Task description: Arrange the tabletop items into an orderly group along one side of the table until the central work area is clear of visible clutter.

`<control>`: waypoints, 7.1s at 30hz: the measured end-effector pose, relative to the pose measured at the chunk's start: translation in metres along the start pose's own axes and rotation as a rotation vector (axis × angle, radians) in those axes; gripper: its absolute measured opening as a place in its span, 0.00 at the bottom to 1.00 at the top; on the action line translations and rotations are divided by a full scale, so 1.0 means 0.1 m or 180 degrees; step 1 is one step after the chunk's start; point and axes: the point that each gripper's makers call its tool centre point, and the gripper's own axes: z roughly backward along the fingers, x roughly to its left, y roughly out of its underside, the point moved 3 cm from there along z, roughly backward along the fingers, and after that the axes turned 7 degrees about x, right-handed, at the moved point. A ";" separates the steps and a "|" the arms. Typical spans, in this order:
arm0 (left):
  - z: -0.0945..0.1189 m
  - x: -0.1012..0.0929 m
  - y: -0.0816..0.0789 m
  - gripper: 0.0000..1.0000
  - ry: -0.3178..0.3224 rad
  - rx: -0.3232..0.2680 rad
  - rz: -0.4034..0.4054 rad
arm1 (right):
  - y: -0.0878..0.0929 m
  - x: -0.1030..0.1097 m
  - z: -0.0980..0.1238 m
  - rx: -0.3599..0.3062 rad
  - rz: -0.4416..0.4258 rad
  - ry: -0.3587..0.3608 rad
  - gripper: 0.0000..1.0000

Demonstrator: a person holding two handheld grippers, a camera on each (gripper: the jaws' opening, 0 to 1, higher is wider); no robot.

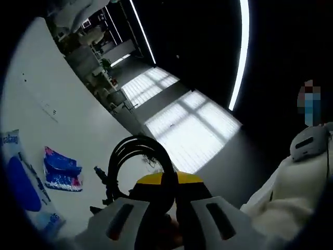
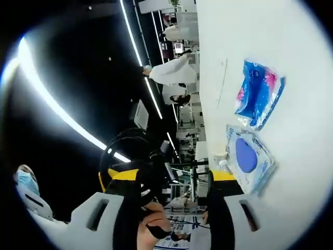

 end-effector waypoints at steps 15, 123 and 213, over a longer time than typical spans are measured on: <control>0.12 0.21 0.18 0.02 -0.0211 0.0037 0.0057 | -0.16 -0.11 0.23 -0.0190 -0.0061 0.0212 0.16; 0.39 1.69 1.20 0.35 -0.2905 0.1737 -0.0865 | -0.59 -0.94 0.93 0.0617 0.2521 0.2867 0.36; 1.96 1.97 -0.55 0.87 -0.3655 0.1856 -0.1789 | -0.38 -0.69 1.14 0.0525 0.2291 0.2618 0.66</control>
